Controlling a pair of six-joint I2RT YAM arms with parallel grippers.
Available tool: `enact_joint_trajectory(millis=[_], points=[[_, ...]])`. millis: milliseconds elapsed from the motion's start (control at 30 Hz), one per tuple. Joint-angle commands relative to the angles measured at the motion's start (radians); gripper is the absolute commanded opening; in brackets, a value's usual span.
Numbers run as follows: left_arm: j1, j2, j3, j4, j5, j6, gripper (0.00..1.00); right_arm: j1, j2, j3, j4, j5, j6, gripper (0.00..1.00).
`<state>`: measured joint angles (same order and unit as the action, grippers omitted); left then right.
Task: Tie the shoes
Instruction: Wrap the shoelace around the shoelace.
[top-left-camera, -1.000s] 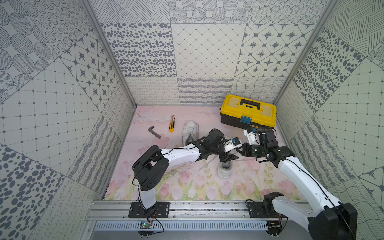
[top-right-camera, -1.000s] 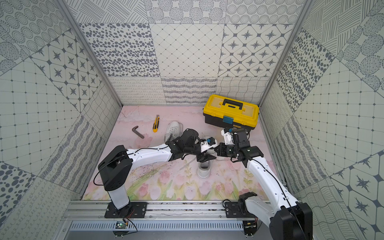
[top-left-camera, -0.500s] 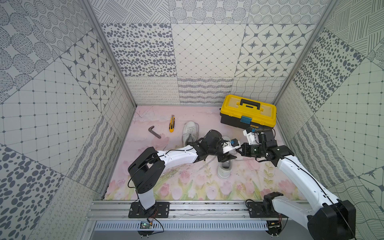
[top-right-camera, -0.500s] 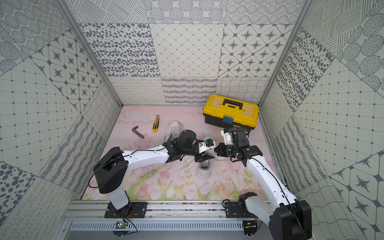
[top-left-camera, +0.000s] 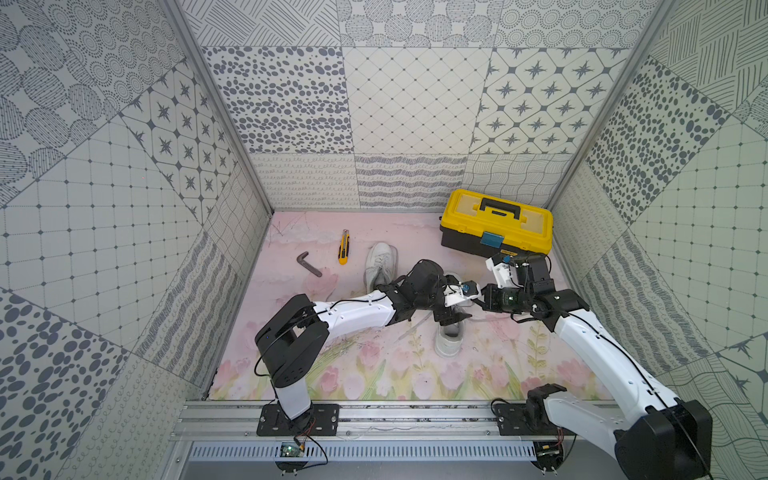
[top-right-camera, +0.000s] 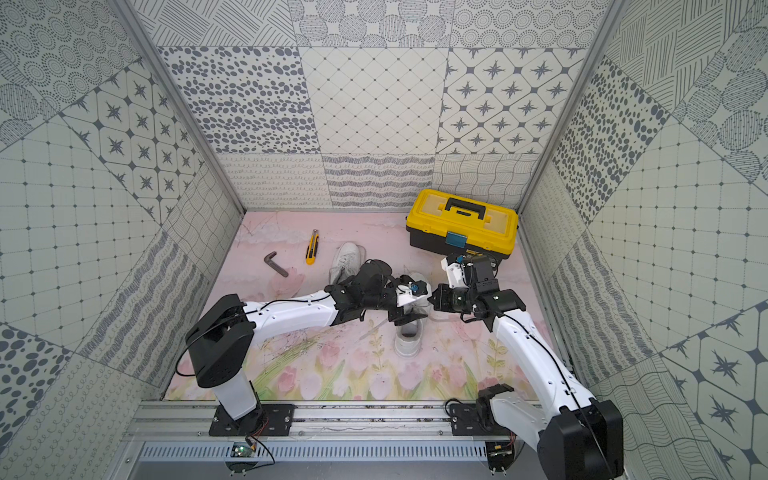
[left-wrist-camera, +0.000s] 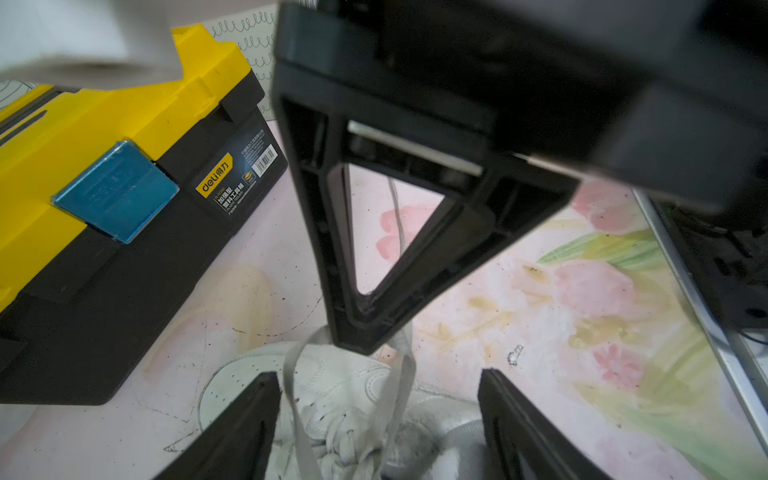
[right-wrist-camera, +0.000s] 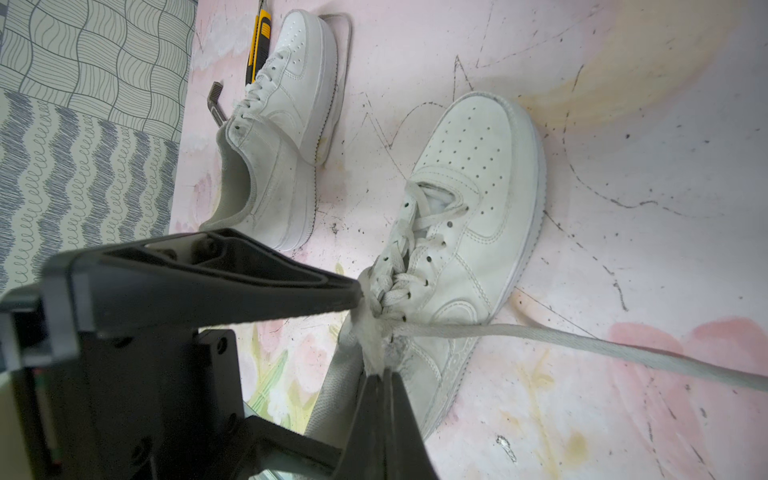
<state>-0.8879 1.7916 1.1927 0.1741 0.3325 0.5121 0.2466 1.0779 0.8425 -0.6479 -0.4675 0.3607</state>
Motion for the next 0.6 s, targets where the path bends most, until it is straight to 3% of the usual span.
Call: enact_joint_trajectory(millis=[0,167,500,567], points=[[0.0,0.044,0.052,0.049,0.013,0.048,0.81,-0.001,0.006,0.038,0.013,-0.016,0.003,0.0],[-0.001,0.064,0.054,0.044,0.04,0.03,0.72,0.0,0.006,0.04,0.013,-0.013,0.005,0.0],[0.0,0.044,-0.006,0.06,-0.01,-0.004,0.2,-0.001,0.011,0.041,0.007,0.027,0.015,0.0],[0.0,0.038,-0.022,0.078,-0.026,-0.018,0.12,-0.008,0.002,0.04,0.0,0.04,0.011,0.05]])
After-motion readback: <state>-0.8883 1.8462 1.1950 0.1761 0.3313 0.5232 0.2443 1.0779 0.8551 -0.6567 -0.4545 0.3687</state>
